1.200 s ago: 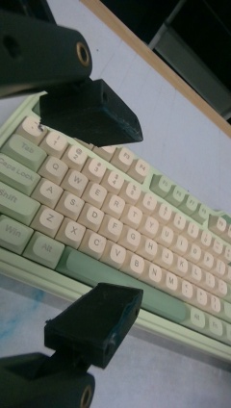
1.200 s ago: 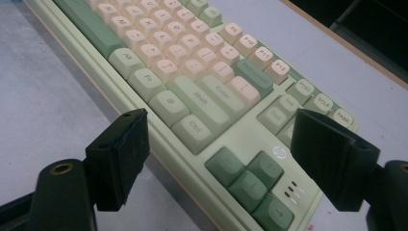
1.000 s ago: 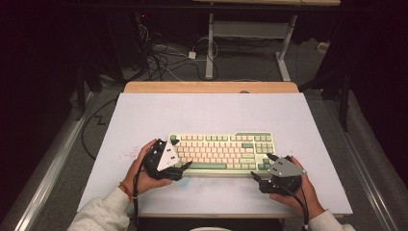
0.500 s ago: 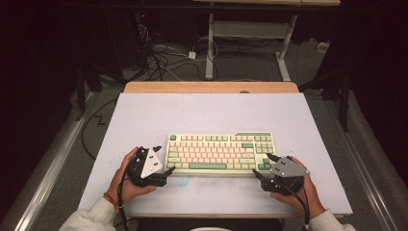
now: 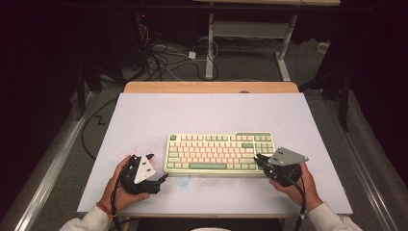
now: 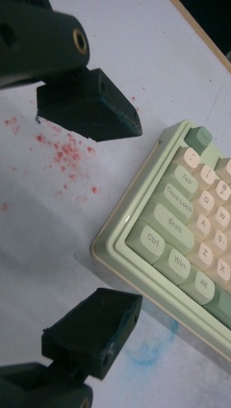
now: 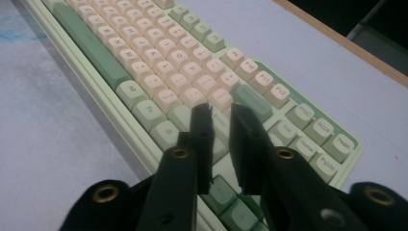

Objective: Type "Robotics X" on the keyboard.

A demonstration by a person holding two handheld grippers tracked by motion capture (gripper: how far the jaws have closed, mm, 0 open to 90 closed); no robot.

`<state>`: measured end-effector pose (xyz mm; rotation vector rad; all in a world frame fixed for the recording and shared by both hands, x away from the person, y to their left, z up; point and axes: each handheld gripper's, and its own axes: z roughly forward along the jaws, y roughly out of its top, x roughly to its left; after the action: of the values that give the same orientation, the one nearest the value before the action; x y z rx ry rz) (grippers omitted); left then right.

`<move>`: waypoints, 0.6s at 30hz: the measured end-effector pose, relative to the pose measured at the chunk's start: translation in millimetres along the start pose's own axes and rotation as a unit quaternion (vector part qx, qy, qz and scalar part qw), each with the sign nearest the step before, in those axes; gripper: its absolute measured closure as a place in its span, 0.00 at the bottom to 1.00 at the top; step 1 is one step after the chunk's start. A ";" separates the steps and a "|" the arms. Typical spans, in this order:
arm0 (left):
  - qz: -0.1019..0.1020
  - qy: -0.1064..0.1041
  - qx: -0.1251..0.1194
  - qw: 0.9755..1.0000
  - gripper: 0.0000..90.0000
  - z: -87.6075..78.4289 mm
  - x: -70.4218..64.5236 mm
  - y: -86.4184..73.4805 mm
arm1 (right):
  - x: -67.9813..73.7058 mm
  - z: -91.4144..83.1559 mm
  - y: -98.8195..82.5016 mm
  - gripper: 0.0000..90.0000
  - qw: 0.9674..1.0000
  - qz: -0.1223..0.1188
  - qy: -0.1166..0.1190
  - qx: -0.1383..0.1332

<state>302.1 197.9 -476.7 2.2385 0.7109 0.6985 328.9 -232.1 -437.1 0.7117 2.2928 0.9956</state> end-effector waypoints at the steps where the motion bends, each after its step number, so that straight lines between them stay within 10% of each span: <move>1: -0.002 -0.001 0.000 1.000 0.20 -0.3 0.1 -0.5 | -0.4 2.5 1.7 0.97 1.000 -0.003 0.003 0.004; 18: -0.008 -0.005 0.010 1.000 0.22 0.1 0.6 -2.1 | -4.4 41.2 12.7 1.00 0.998 -0.015 0.042 0.052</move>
<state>302.0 199.5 -478.1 2.2496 0.7340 0.6751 362.0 -207.5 -450.3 0.6860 2.4361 0.9149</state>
